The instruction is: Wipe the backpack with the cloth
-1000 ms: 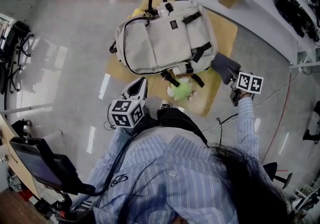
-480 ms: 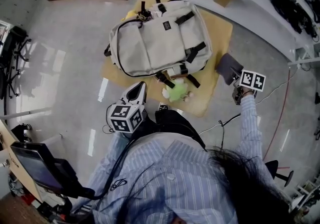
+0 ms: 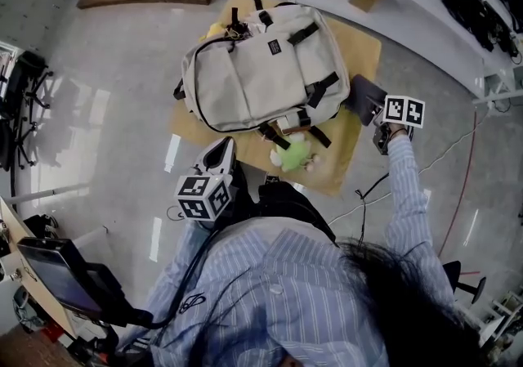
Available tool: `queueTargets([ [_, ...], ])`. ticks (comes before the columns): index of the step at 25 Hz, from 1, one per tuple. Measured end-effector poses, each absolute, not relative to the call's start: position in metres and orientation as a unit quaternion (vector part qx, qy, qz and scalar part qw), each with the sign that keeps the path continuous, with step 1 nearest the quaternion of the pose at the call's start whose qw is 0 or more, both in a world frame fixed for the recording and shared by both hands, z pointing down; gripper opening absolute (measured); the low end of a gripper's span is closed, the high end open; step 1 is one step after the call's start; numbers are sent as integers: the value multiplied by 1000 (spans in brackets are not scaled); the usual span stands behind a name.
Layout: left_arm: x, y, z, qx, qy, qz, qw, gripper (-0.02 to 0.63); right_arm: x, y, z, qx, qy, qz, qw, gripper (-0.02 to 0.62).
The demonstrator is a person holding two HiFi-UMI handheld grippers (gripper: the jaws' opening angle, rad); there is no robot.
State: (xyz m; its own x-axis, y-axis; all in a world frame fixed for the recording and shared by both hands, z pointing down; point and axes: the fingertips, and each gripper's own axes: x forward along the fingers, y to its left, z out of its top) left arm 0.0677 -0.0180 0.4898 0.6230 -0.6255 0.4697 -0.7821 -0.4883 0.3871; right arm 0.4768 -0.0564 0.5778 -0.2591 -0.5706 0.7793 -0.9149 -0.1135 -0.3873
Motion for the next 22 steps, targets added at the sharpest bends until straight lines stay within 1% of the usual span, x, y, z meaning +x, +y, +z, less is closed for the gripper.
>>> queueTargets([
  [6,50,-50,486,857,-417,139,270,9,463,-93,561,587,-644,460,171,56],
  [9,34,-76,480,853,-424,126,276,9,454,-117,554,587,-644,461,169,55],
  [14,12,-113,481,849,-430,123,281,9,451,-163,544,589,-642,450,197,56],
  [22,-18,-153,496,834,-442,119,308,9,436,-252,529,577,-652,428,243,55],
])
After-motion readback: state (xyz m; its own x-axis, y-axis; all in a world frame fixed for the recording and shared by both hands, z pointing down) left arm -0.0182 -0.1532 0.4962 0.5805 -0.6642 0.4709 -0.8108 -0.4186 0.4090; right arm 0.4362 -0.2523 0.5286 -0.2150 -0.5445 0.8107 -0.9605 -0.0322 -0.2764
